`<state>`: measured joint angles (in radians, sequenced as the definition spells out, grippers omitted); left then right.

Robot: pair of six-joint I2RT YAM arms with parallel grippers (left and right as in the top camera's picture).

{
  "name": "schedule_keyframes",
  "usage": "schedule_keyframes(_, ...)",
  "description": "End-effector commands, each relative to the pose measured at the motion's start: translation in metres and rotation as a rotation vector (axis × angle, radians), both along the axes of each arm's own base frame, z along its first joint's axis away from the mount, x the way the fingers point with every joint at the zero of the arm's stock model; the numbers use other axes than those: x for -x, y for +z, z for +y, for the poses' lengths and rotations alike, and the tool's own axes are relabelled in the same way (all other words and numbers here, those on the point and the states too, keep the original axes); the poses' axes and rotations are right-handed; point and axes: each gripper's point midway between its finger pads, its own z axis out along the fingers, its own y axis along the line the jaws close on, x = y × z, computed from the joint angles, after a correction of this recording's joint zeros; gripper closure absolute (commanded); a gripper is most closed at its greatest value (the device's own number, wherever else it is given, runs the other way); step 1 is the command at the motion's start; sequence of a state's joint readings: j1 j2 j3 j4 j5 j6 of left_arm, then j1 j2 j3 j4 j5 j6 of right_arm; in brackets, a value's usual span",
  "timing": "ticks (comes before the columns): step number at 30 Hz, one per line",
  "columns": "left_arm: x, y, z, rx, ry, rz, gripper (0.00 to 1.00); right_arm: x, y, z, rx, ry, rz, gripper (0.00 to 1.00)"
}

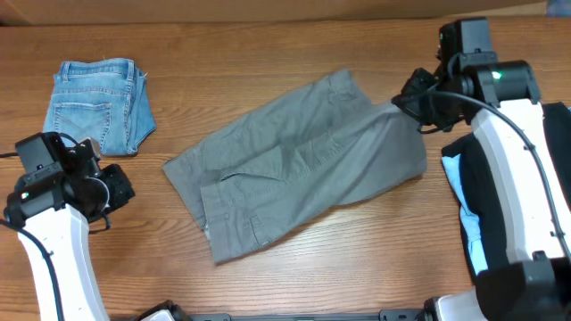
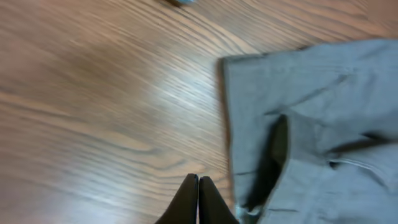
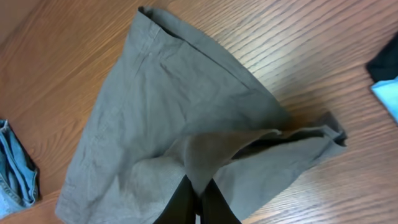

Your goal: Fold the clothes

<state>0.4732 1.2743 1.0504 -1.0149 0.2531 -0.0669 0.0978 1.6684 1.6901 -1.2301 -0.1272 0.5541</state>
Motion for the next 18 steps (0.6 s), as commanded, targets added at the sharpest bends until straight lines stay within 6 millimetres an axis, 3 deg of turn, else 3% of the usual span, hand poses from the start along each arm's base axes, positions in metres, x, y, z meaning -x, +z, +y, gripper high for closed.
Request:
schedule_keyframes(1, -0.007, 0.003, -0.039, 0.17, -0.158, -0.061, 0.86, -0.005, 0.013, 0.001, -0.017, 0.013, -0.044, 0.96)
schedule_keyframes(8, -0.01, -0.026, -0.079, 0.192, -0.368, -0.028, 0.59, -0.003, 0.013, 0.003, -0.025, 0.017, -0.036, 0.96)
schedule_keyframes(13, -0.021, -0.056, -0.085, 0.209, -0.381, 0.004, 0.56, 0.0, 0.012, 0.003, -0.026, 0.018, -0.024, 0.96)
schedule_keyframes(18, -0.035, -0.074, -0.091, 0.251, -0.454, -0.019, 0.47, 0.003, 0.01, 0.003, -0.025, 0.018, -0.01, 0.96)
